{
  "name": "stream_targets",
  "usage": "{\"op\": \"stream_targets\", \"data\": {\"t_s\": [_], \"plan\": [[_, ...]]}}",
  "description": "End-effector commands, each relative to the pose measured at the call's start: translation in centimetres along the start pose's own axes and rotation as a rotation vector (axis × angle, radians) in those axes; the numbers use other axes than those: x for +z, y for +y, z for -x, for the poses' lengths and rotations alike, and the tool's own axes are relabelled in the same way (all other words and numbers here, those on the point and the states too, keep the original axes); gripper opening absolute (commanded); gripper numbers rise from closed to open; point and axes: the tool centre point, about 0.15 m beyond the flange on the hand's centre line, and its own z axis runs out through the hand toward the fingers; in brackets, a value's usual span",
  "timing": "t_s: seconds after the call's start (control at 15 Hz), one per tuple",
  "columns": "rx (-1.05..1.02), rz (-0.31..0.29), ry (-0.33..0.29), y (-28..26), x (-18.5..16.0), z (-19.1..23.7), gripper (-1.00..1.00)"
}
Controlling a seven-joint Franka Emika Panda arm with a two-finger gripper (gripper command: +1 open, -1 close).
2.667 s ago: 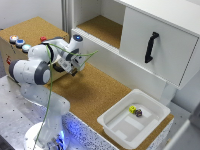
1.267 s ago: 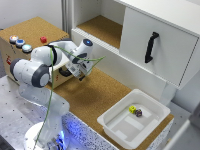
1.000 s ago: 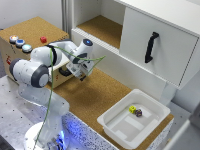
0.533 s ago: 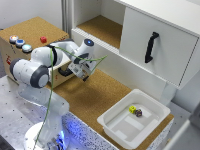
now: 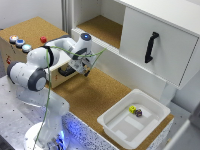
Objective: Grasp the handle of the drawer, then open it
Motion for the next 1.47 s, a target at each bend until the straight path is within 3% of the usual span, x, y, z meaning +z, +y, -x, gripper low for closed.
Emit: {"op": "stream_targets", "data": {"t_s": [0.0, 0.13, 0.6, 0.87, 1.4], "plan": [[0.076, 0.204, 0.028, 3.5, -5.2, -0.6, 1.0], [0.143, 0.244, 0.046, 6.8, -6.3, -0.9, 1.0], [0.4, 0.259, 0.028, 18.5, -6.9, -0.6, 1.0], [0.587, 0.357, -0.04, 27.6, -5.8, -0.1, 1.0], [0.812, 0.358, -0.099, 43.4, -3.4, 2.6, 1.0]]}}
